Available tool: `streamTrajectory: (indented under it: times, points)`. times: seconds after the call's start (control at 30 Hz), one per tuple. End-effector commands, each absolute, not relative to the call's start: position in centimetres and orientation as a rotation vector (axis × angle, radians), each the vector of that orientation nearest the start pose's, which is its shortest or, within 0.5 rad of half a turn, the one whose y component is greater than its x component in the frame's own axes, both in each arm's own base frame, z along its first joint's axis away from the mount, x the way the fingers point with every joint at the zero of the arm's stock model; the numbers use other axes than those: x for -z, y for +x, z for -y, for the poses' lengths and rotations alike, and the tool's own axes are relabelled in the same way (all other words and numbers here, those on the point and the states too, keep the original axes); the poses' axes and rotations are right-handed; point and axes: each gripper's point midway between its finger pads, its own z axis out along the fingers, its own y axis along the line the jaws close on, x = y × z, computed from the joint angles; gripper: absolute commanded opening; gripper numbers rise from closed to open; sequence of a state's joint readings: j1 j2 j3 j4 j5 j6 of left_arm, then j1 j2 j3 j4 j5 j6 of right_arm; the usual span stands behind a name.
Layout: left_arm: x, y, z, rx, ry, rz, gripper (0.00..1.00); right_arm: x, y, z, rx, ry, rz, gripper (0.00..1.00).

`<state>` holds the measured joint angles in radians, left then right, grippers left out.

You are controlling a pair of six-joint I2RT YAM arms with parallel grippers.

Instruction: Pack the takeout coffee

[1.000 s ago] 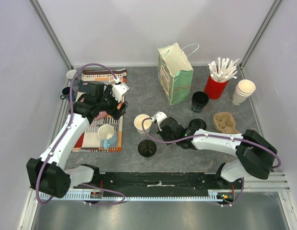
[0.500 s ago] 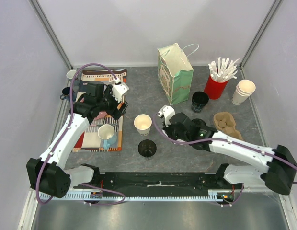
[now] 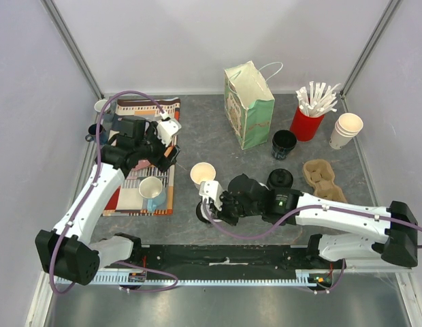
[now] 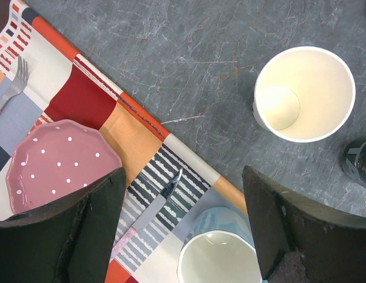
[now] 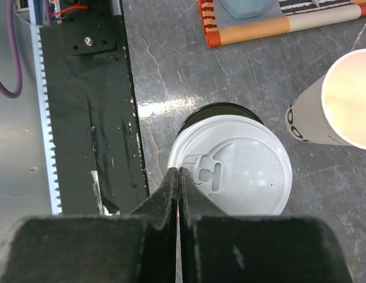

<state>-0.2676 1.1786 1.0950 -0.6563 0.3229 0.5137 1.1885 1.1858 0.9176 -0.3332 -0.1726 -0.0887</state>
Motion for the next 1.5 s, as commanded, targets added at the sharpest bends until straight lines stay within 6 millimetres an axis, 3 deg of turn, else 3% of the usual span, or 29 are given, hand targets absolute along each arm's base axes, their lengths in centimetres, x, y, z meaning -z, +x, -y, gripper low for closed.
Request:
streamTrajectory:
  times: [0.0,0.33,0.47,0.83,1.13,1.47]
  points:
    - [-22.5,30.5,12.3,0.245,1.004,-1.978,0.86,-18.0,10.4,-35.2,-0.782,-1.508,-1.682,0.00]
    - [-22.5,30.5,12.5,0.261,1.008,-1.974,0.86,-16.1,10.4,-36.9,-0.751,-1.577,-1.642,0.00]
    - [-22.4,30.5,12.5,0.260,1.009,-1.975,0.86,-16.4,10.5,-37.6,-0.781,-1.582,-1.635,0.00]
    - [-22.1,30.6,12.5,0.259,1.014,-1.977,0.86,-15.6,11.6,-37.4,-0.775,-1.568,-1.667,0.00]
    - [-22.1,30.6,12.5,0.260,1.016,-1.975,0.86,-16.9,11.4,-37.9,-0.812,-1.564,-1.624,0.00]
    - [-22.2,30.6,12.5,0.258,1.022,-1.971,0.86,-15.1,12.0,-37.2,-0.779,-1.564,-1.681,0.00]
